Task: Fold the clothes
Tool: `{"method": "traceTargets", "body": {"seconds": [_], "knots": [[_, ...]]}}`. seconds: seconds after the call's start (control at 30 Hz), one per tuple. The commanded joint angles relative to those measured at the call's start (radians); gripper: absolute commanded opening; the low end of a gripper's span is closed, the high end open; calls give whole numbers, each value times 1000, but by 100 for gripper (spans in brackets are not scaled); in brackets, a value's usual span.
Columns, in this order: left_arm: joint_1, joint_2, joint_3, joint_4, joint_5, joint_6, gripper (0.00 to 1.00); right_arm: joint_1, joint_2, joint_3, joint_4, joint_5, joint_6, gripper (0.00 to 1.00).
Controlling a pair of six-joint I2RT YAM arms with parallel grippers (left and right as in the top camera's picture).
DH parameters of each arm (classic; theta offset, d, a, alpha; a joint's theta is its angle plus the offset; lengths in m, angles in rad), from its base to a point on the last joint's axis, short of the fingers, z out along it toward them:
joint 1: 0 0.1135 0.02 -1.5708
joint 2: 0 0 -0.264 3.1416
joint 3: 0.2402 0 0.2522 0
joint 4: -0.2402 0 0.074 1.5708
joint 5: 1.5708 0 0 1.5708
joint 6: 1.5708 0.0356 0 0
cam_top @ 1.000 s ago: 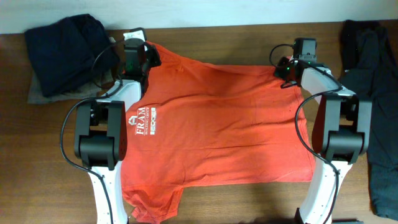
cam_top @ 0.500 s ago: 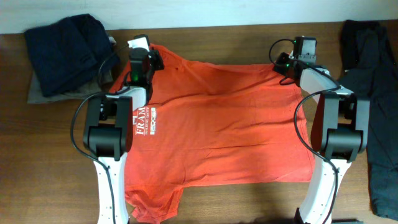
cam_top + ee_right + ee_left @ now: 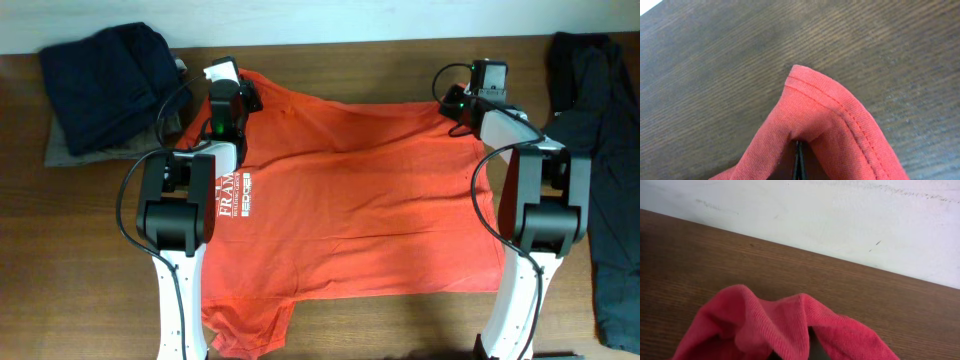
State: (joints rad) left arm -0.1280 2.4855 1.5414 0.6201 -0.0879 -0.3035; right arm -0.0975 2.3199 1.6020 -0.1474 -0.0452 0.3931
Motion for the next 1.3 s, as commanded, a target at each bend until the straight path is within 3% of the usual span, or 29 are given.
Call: {"method": "traceTargets", "body": {"seconds": [0.0, 0.2, 0.33, 0.47, 0.57, 0.73, 0.83, 0.9, 0.93, 0.97, 1.13, 1.23, 1.27], "knots": [[-2, 21, 28, 9, -22, -6, 1, 7, 90, -13, -10, -3, 8, 4], [-5, 59, 100, 7, -22, -6, 1, 7, 96, -13, 47, 3, 7, 6], [-9, 95, 154, 9, -25, -5, 1, 6, 95, -12, 99, 52, 6, 20], [-6, 95, 185, 8, -37, 15, 1, 5, 87, -12, 107, 61, 4, 20], [-6, 95, 209, 8, -32, 18, 1, 5, 67, -12, 97, 61, 3, 34], [-7, 91, 247, 8, -29, 18, 12, 0, 3, -12, 96, 61, -1, 61], [-7, 88, 268, 8, -29, 18, 21, -8, -60, -12, 94, 61, -1, 65], [-7, 79, 285, 8, -29, 18, 24, -18, -128, -12, 74, 62, -53, 89], [-7, 73, 286, 8, -29, 18, 33, -21, -145, -12, 62, 62, -75, 96], [-7, 64, 286, 8, -29, 18, 39, -23, -164, -12, 48, 69, -92, 99], [-7, -30, 286, -43, -29, 18, 48, -32, -290, -12, -38, 162, -109, 99], [-7, -109, 286, -188, -29, 18, 49, -34, -376, -12, -124, 158, -109, 99], [-7, -158, 286, -301, -29, 18, 53, -34, -426, -12, -187, 158, -109, 99]]}}
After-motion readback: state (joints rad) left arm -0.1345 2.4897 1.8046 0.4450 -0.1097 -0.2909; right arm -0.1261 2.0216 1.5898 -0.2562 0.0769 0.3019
